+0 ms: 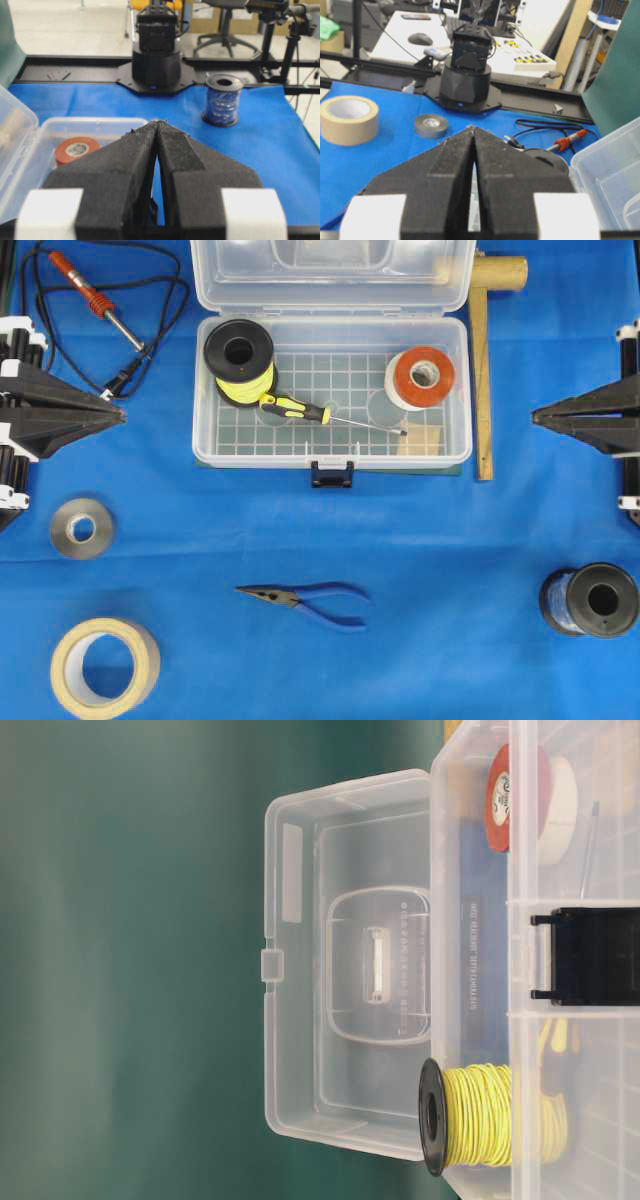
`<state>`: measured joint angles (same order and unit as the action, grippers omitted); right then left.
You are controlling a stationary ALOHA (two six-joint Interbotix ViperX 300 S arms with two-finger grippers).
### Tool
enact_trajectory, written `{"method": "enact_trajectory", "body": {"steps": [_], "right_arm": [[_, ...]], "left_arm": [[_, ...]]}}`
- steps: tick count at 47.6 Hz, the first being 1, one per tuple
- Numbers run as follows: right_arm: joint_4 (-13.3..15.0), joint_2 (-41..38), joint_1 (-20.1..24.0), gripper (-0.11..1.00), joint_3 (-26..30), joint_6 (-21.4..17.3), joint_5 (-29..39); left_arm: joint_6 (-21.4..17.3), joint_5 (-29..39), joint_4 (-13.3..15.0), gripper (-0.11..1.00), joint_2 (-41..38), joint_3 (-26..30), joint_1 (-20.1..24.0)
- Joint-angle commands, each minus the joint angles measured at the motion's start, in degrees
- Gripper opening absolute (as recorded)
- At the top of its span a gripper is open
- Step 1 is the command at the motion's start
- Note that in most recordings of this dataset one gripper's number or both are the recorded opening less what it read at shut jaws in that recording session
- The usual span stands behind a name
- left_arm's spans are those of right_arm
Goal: Pick the screwdriver from the toolbox among several items.
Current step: 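Move the right gripper over the yellow-black screwdriver in the toolbox, then lower the right gripper and close it on the screwdriver handle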
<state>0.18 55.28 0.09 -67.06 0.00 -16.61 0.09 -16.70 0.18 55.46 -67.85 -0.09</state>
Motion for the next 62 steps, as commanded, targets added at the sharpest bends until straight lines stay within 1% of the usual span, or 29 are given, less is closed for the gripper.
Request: {"method": "enact_trajectory", "body": {"steps": [1,6,14,21,31,33,35,38,41,44,46,47,49,53,59,62], "right_arm": [[0.0,-0.8,-0.4,0.00,1.9,-0.2,0.1],[-0.4,-3.7,-1.1,0.00,6.0,-1.0,5.1],[-1.8,-12.3,-4.9,0.00,16.6,-2.8,16.2],[-1.9,-21.7,-7.6,0.00,26.5,-6.4,25.6],[-2.0,-35.5,-9.1,0.02,38.4,-11.7,34.8],[-1.9,-39.1,-9.9,0.05,41.3,-13.6,37.4],[-1.8,-41.7,-10.5,0.13,43.8,-14.9,39.8],[-1.5,-45.4,-11.2,0.31,47.3,-16.3,43.9],[-0.5,-49.5,-11.5,0.49,51.0,-17.8,47.9],[0.0,-52.7,-11.7,0.68,53.4,-18.8,50.4],[0.2,-54.8,-12.0,0.76,54.8,-19.5,51.9],[0.1,-55.9,-12.1,0.79,55.2,-20.0,52.4],[0.1,-58.5,-12.6,0.80,56.2,-21.4,53.6],[0.4,-62.3,-13.3,0.78,57.2,-23.6,54.4],[0.4,-67.7,-13.7,0.77,58.0,-25.4,53.7],[0.2,-70.1,-13.7,0.77,58.3,-25.7,53.2]], "left_arm": [[-0.5,-0.4,1.5,0.00,-0.6,0.8,-0.1],[-0.1,-0.4,1.6,0.00,-0.5,0.8,-0.1],[0.1,-1.1,1.7,0.00,-0.8,0.7,-0.1],[0.2,-1.1,1.8,0.00,-1.1,0.7,-0.1],[0.2,-1.8,1.8,0.00,-1.0,0.7,-0.1],[0.2,-2.1,1.8,0.00,-1.1,0.7,-0.1],[0.2,-2.4,1.8,0.00,-1.1,0.6,-0.1],[0.2,-2.6,1.8,0.00,-1.1,0.6,-0.1],[0.2,-2.8,1.8,0.00,-1.1,0.5,-0.1],[0.2,-3.1,1.8,0.00,-1.1,0.5,-0.1],[0.2,-3.5,1.8,0.00,-1.1,0.5,-0.1],[0.2,-3.7,1.8,0.00,-1.1,0.5,-0.1],[0.2,-4.0,1.8,0.00,-1.0,0.5,-0.1],[0.1,-4.7,1.8,0.00,-1.1,0.5,-0.1],[0.0,-4.9,1.8,0.00,-1.1,0.4,-0.1],[0.0,-5.0,1.8,0.00,-1.1,0.4,-0.1]]}}
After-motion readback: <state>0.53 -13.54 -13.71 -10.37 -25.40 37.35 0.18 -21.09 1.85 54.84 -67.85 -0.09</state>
